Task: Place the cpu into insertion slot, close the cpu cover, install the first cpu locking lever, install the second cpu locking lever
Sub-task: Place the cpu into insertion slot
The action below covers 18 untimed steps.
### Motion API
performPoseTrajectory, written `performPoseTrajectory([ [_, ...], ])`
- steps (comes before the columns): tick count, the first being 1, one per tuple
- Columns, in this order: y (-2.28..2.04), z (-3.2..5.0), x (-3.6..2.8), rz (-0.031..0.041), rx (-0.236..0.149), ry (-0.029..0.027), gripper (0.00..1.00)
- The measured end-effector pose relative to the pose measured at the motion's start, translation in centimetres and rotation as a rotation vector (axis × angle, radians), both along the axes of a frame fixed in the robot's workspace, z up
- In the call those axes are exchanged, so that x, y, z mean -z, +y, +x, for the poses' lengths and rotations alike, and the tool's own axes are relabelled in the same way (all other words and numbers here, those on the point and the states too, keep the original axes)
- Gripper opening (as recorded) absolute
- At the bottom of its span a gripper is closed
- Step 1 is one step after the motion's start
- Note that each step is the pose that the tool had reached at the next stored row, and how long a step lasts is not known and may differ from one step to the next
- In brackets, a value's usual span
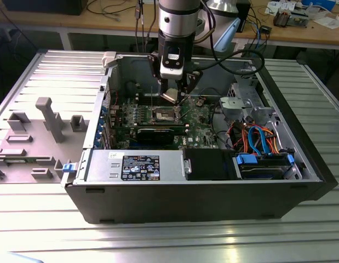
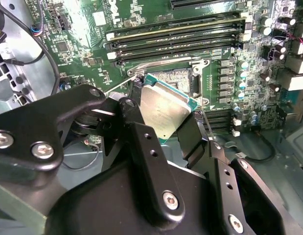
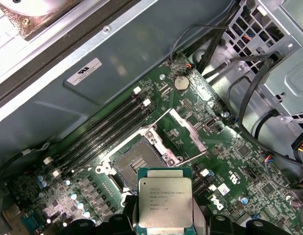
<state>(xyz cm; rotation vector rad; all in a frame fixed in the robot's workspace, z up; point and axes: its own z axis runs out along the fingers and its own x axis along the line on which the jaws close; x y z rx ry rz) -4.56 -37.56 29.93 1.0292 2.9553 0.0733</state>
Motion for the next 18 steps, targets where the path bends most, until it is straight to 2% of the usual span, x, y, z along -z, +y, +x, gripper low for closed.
performPoseTrajectory([
  [18,0.0,0.0,0.02,-0.011,0.025,-0.0001,0.54],
])
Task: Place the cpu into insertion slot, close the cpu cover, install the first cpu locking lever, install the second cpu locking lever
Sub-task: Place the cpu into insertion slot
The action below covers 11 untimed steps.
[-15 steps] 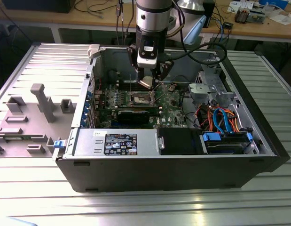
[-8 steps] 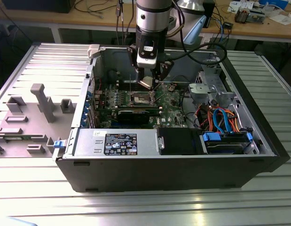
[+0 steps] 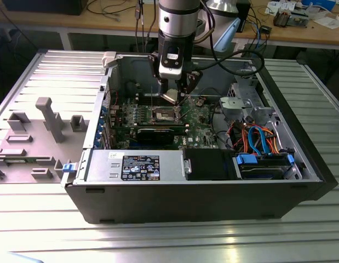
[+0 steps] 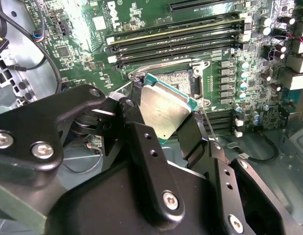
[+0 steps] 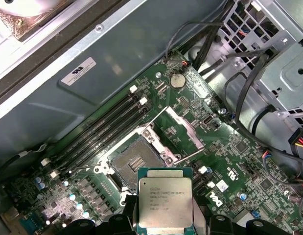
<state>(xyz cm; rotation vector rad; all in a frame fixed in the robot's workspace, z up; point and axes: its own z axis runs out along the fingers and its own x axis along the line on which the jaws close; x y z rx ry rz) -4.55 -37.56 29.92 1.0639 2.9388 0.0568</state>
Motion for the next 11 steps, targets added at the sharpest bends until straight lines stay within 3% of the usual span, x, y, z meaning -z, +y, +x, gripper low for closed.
performPoseTrajectory([
  [11,0.0,0.0,0.0,-0.005,0.019,0.0,0.54],
])
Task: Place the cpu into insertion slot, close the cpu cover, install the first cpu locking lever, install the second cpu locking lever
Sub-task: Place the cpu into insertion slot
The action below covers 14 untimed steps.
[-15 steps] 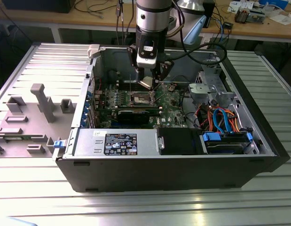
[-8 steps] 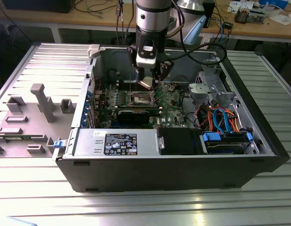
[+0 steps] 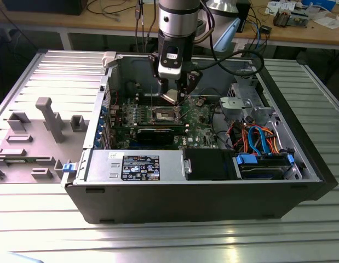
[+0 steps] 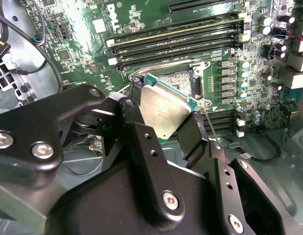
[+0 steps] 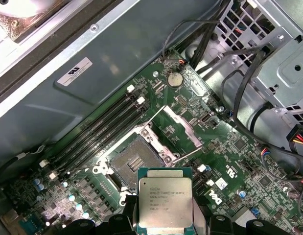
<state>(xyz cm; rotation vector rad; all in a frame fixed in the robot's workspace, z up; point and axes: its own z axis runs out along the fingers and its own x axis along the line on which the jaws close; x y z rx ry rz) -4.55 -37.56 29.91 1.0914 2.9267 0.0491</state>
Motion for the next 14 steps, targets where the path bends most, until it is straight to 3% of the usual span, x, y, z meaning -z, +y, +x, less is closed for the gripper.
performPoseTrajectory([
  [14,0.0,0.0,0.01,-0.0034,0.028,0.0,0.54],
])
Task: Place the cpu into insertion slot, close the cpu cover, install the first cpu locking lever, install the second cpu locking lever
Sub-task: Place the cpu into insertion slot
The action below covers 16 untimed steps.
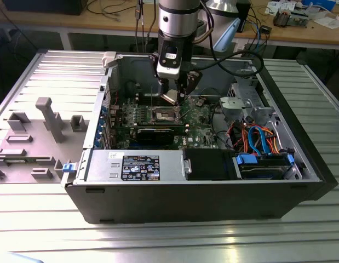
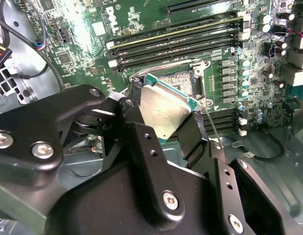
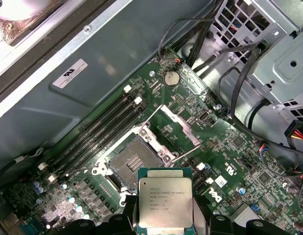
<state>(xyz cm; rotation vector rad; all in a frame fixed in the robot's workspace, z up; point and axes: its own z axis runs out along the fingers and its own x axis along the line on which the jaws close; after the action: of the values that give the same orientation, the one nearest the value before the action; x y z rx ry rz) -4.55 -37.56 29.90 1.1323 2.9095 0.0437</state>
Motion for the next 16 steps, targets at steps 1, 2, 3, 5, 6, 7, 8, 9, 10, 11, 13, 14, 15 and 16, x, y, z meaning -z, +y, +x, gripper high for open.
performPoseTrajectory([
  [1,0.0,0.0,0.0,-0.0003,0.003,0.0,0.54],
  [2,0.0,0.0,0.0,-0.0006,0.005,0.0,0.54],
  [3,0.0,0.0,0.0,-0.0009,0.007,0.0,0.54],
  [5,0.0,0.0,0.0,-0.0012,0.011,0.0,0.54],
  [6,0.0,0.0,0.01,-0.0015,0.013,0.0,0.54],
  [7,0.0,0.0,0.01,-0.0017,0.015,0.0,0.54],
  [8,0.0,0.0,0.01,-0.002,0.018,0.0,0.54],
  [9,0.0,0.0,0.01,-0.0023,0.021,0.0,0.54],
  [10,0.0,0.0,0.0,-0.0028,0.024,0.0,0.54],
  [11,0.0,0.0,0.01,-0.003,0.025,0.0,0.54],
  [13,0.0,0.0,0.01,-0.0033,0.029,0.0,0.54],
  [14,0.0,0.0,0.01,-0.0036,0.031,0.0,0.54],
  [15,0.0,0.0,0.01,-0.0037,0.032,0.0,0.54],
  [16,0.0,0.0,0.01,-0.0039,0.035,0.0,0.54],
])
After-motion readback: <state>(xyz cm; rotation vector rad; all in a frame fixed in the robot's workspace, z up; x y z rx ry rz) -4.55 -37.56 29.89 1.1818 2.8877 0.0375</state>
